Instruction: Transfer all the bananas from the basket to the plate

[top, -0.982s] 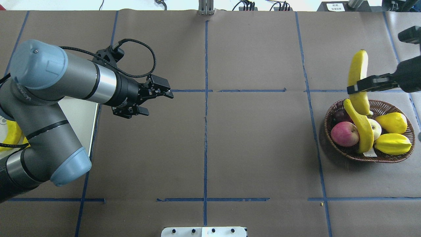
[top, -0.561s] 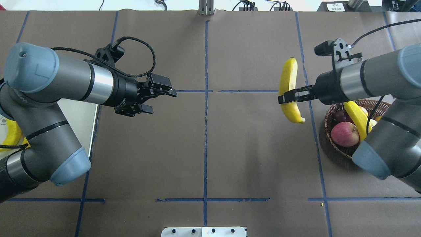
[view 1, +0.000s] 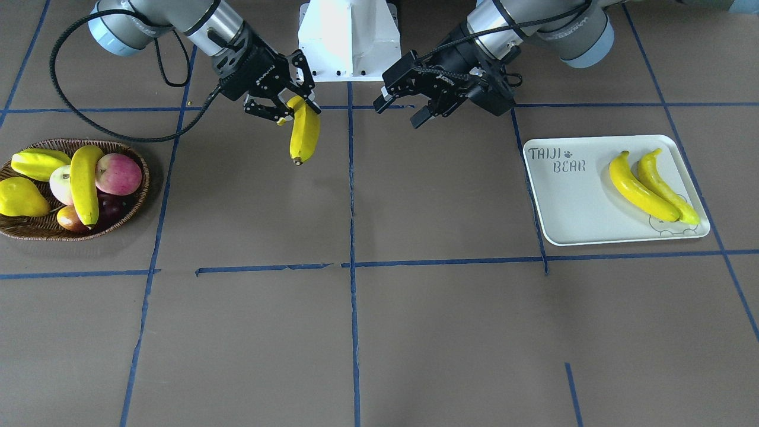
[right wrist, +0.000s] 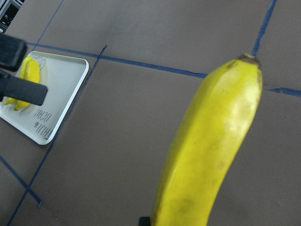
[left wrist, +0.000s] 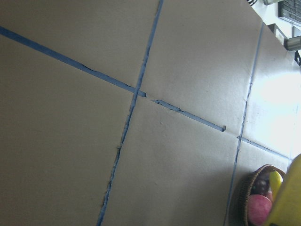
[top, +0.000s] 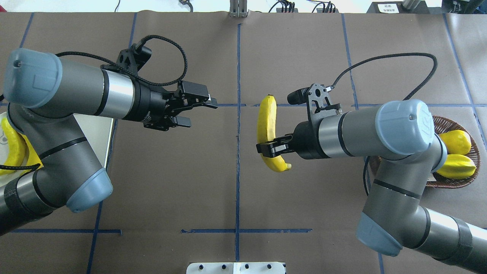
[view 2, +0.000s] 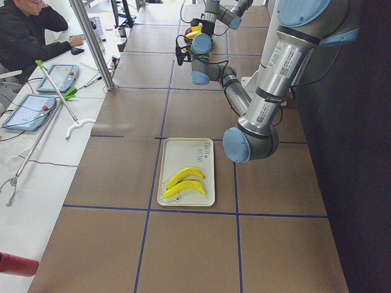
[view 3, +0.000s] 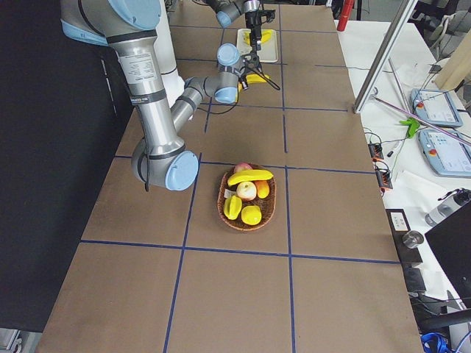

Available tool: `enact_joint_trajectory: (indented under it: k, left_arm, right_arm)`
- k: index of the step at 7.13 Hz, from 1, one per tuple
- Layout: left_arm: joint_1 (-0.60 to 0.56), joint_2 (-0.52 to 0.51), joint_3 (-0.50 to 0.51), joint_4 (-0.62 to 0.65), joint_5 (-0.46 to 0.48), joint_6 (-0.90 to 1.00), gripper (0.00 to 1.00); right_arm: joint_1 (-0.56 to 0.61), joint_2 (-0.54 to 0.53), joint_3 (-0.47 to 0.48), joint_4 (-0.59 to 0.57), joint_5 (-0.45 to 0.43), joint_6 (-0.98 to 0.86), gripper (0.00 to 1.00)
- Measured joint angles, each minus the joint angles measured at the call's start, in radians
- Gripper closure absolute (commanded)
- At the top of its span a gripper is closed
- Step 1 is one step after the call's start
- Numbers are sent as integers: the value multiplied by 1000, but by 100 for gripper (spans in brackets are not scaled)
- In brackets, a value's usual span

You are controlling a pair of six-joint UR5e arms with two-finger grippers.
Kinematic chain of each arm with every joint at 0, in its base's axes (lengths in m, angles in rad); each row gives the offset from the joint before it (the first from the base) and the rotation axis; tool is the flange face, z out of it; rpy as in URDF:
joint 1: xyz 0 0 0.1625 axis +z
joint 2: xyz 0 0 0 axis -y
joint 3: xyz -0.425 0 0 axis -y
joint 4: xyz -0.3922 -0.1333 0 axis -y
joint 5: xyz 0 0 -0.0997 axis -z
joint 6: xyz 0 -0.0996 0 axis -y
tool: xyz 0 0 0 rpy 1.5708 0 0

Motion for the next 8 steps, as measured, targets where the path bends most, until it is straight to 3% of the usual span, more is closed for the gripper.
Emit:
enact_joint_trajectory:
  k: [6,7,8]
  left_arm:
    - [84,-87,76,-31,4,1,5]
    - [102,-92,80,-31,5,2,17]
    - [115,-95,86,-32,6,2,67]
  right_arm:
    - [-67,61,-1,0,-17,1,100]
    - [-68,64,-2,0,-17,1,100]
    - [-68,65,-2,0,-17,1,100]
